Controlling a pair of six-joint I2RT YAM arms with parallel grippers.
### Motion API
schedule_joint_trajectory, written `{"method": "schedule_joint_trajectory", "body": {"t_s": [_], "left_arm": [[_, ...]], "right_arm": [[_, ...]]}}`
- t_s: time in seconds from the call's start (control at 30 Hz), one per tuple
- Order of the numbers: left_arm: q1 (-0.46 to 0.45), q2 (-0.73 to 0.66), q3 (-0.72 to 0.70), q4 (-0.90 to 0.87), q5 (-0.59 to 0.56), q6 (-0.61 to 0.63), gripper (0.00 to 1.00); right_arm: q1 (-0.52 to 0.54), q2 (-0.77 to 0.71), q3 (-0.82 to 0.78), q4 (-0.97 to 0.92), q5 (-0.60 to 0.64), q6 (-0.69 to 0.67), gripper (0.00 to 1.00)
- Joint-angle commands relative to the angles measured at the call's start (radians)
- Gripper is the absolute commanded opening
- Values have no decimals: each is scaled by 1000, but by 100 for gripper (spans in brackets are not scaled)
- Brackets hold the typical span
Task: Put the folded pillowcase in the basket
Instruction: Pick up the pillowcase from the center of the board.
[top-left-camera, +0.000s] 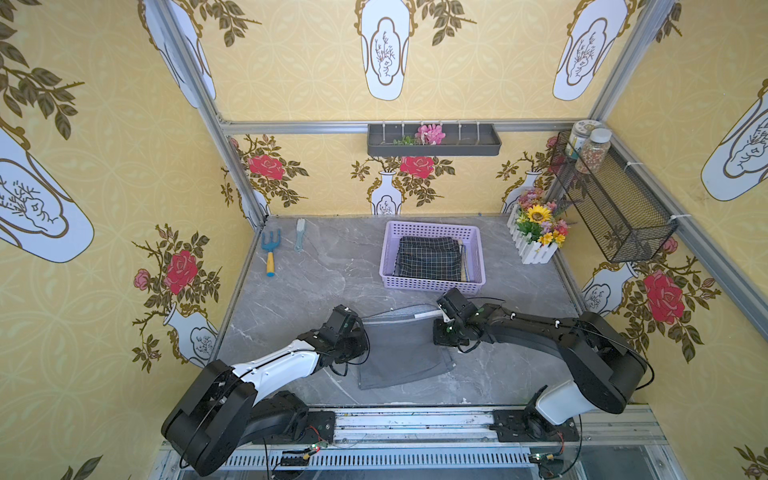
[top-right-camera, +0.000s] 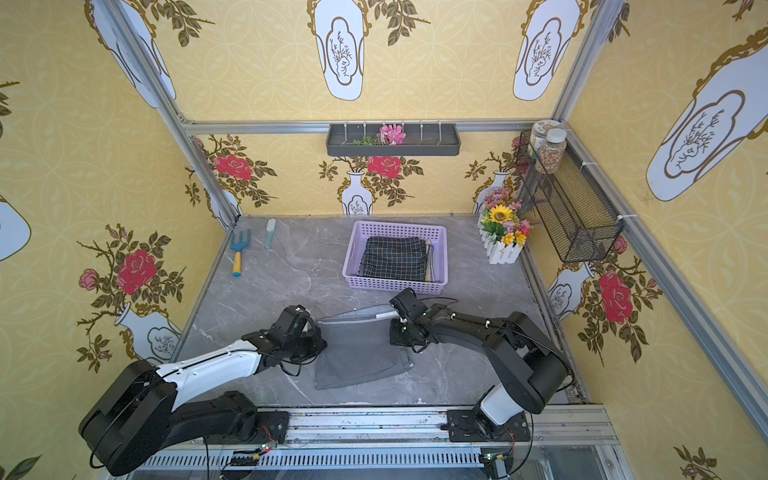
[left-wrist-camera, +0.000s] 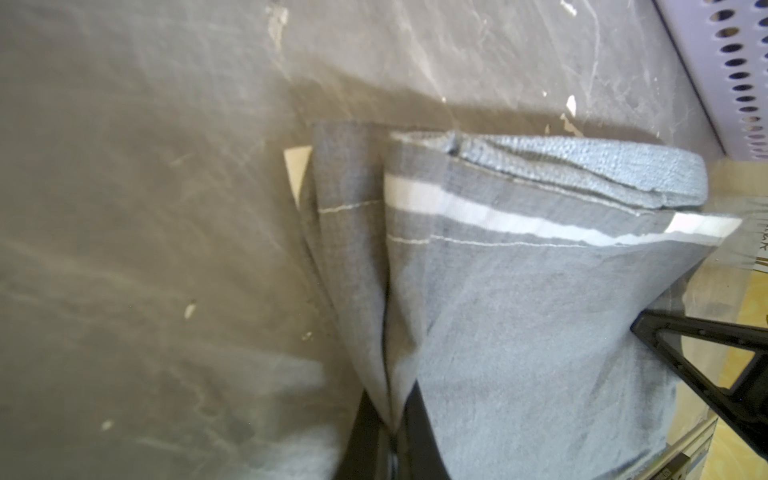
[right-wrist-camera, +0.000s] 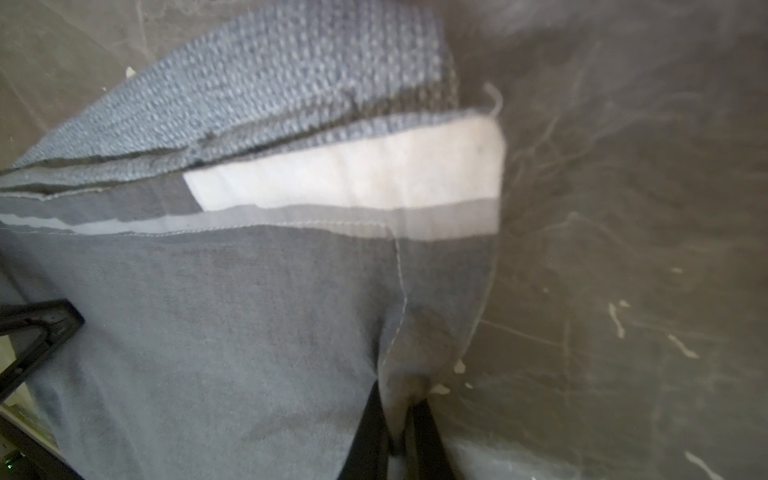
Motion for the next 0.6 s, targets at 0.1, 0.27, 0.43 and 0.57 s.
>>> {"method": "schedule_joint_trajectory", "body": {"t_s": [0.1,0.27,0.43,0.57], "left_arm": [[1,-28,-12,-32,-29,-14,0],[1,-79,-8,-56,-49,-22,0],[1,-152,3,-76,-65,-30,0],[2,-187,33,-122,-72,-24,0]], "right_arm": [[0,-5,-4,-29,17,4,0],[-1,-37,-5,-37,20,5,0],[0,-92,12,-61,30,1,0],[0,-138,33,-86,40,-7,0]]}}
